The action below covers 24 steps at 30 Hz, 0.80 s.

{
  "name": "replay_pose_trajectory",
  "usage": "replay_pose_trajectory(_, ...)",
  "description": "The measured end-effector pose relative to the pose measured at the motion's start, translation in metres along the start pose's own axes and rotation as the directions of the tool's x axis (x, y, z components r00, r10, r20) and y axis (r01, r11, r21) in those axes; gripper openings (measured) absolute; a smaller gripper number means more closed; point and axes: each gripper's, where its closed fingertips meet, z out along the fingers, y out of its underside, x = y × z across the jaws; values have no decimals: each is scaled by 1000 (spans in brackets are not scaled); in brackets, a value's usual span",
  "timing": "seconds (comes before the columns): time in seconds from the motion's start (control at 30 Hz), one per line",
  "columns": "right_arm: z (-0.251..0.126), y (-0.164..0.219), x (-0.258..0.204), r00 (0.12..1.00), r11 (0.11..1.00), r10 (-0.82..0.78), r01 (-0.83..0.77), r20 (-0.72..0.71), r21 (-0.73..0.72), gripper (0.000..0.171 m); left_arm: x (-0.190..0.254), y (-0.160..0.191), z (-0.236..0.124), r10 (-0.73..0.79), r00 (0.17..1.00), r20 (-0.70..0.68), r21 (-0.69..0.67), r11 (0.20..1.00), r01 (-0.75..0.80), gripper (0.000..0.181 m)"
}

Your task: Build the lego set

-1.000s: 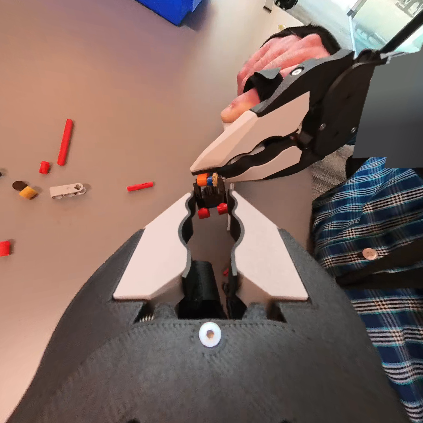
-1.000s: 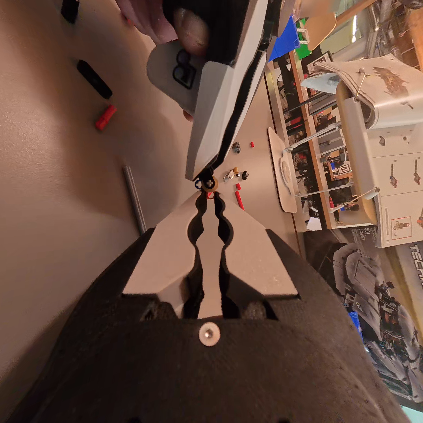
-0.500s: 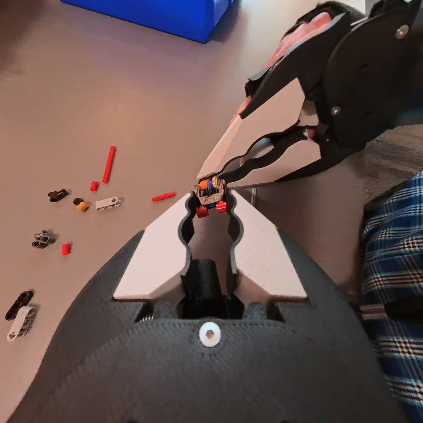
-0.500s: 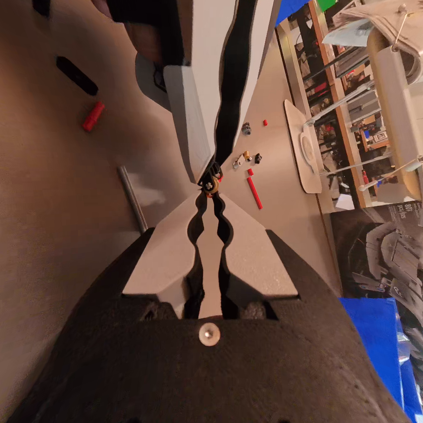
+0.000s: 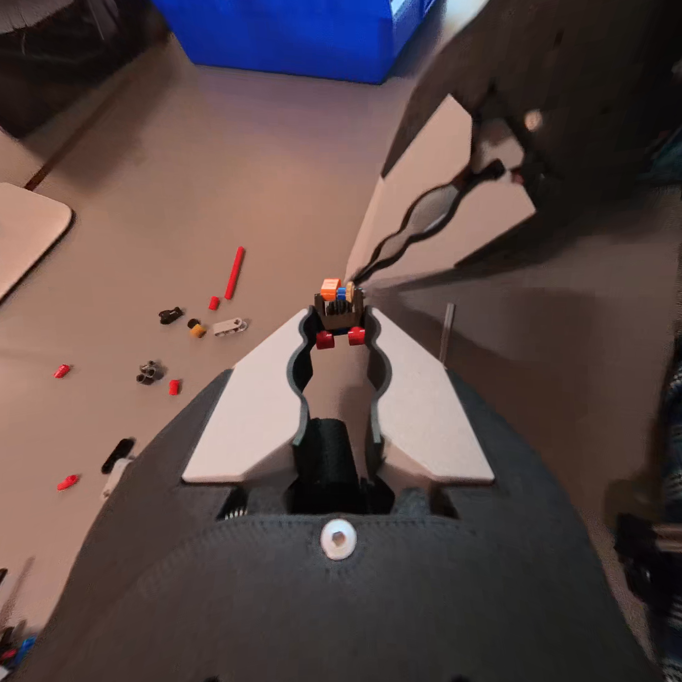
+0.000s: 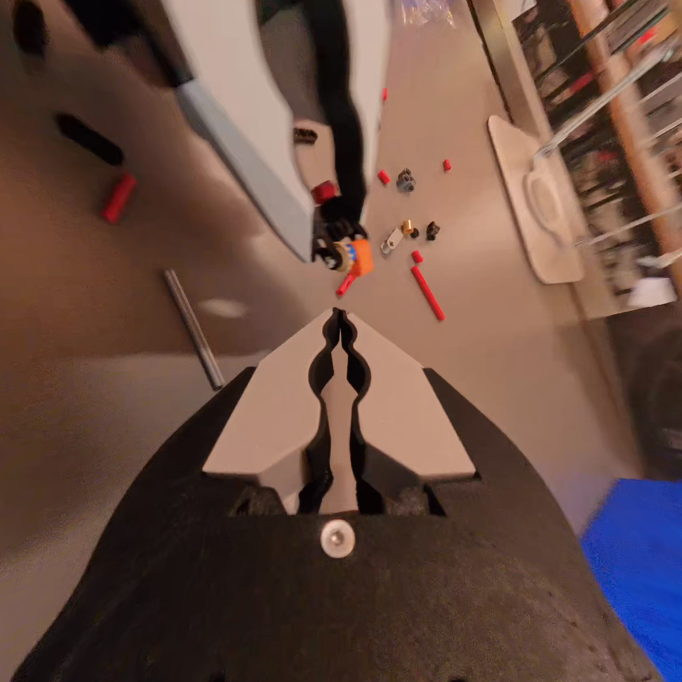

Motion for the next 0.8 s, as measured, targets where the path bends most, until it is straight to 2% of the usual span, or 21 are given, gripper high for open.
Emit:
replay_pose_trajectory(0.03,-3,-2,1,997,998,61,-62,42,29,0,0,1,0,22,1000,1,8,1000,-22,25)
replay_pose_trajectory(0.1,-13,-12,7,982,980,138,-153,127,125,0,0,3,-1,99,995,19,14,995,-99,25)
replay_pose_trajectory(0.17,-25,-26,11,968,953,163,-205,193,224,10,0,2,-1,152,988,21,19,988,-153,25)
replay_pose_trajectory(0.23,-25,-25,14,981,968,93,-130,173,216,17,4,-2,-1,184,983,2,32,982,-184,25)
replay_pose_trajectory(0.3,-27,-34,8,974,961,58,-113,217,253,15,6,-5,-2,221,975,-2,41,974,-221,25)
replay_pose_trajectory(0.4,-20,-29,7,980,979,-28,-14,197,205,15,8,-6,-3,289,957,-1,39,957,-289,25)
replay_pose_trajectory(0.53,-20,-30,0,971,977,-76,26,229,212,6,10,-4,-3,343,939,-6,33,939,-342,25)
replay_pose_trajectory(0.7,-19,-25,-7,960,975,-166,125,227,184,5,14,-1,-1,481,877,-13,10,877,-481,25)
replay_pose_trajectory(0.8,-16,-24,-7,961,984,-128,92,247,153,4,14,-2,-1,517,856,-1,8,856,-517,25)
